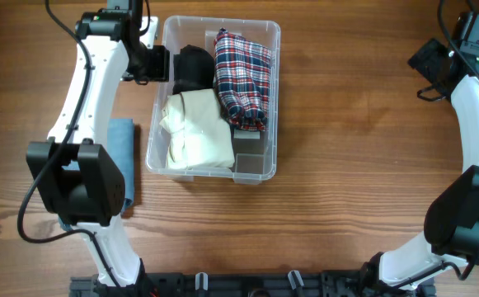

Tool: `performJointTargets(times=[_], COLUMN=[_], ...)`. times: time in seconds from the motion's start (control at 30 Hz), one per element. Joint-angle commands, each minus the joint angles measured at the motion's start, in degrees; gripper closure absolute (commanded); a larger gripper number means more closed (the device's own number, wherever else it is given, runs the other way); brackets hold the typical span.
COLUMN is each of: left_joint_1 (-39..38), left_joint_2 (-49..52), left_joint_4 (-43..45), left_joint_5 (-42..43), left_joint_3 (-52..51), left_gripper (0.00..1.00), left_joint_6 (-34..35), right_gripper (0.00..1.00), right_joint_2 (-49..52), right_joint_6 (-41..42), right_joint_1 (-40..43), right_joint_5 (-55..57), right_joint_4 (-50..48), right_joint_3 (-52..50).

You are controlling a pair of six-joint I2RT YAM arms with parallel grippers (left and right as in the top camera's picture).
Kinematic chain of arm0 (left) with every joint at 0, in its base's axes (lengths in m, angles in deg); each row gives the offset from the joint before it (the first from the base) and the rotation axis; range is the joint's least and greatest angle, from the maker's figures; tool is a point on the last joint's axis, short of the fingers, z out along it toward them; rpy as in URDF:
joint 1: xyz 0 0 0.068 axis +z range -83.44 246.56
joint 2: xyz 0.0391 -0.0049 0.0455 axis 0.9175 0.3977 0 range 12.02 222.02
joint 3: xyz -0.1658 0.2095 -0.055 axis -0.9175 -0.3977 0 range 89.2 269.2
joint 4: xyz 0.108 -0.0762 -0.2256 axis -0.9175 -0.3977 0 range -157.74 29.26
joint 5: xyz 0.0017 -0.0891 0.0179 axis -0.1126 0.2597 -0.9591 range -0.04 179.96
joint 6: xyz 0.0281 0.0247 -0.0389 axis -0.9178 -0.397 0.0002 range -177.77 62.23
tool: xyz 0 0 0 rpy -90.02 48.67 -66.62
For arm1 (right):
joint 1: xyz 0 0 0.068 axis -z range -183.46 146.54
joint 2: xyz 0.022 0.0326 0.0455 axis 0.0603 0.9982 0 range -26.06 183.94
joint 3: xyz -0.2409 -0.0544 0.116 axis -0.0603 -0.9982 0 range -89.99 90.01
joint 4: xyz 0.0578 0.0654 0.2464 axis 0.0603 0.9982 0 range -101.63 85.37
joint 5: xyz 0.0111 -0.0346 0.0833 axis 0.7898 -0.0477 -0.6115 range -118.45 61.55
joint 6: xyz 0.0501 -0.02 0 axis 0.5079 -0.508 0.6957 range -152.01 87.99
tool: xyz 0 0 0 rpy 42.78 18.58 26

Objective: Pack container
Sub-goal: 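Press the bin contents flat with the left gripper, then withdraw left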

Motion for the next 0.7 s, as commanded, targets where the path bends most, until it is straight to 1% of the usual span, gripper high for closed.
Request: performJointTargets(times=[0.0,0.03,0.23,0.33,0.4,0.43,0.5,0.57,0.67], left_joint_1=[-0.2,-0.2,-0.2,-0.2,-0.2,-0.2,-0.2,-0.2,-0.2], left_joint_2=[2.6,2.7,4.5,5.1,5.1,5.1,5.1,5.1,5.1], left_joint_4=[-0.2,-0.2,-0.3,-0.2,-0.3,-0.3,-0.3,-0.5,-0.5], left_joint_5=[1.1,1.1,1.2,1.1,1.1,1.1,1.1,2.8,5.8], left_joint_3=[-0.6,-0.6,-0.6,-0.6,-0.6,-0.6,-0.6,-0.6,-0.6], left_gripper=[0.48,0.5,0.5,0.52,0.61,0.68,0.89,0.91,0.96], left_joint_6=[0.5,0.5,0.5,1.6,1.8,2.1,4.9,5.1,6.3], right_gripper=[0.0,0.0,0.0,0.0,0.0,0.0,0.0,0.0,0.0], right_joint_2=[0.7,0.7,0.7,0.7,0.7,0.7,0.7,0.7,0.7], right_joint_6=[0.9,0.9,0.9,0.9,0.9,0.9,0.9,0.9,0.9], right_joint_1=[-0.2,-0.2,-0.2,-0.2,-0.2,-0.2,-0.2,-0.2,-0.2], right_joint_5=[0.3,0.4,0.3,0.3,0.3,0.3,0.3,0.3,0.3], right_joint_4=[-0.2,-0.2,-0.2,-0.2,-0.2,-0.2,-0.2,-0.2,-0.2], right_joint_3=[0.0,0.0,0.0,0.0,0.0,0.0,0.0,0.0,0.0])
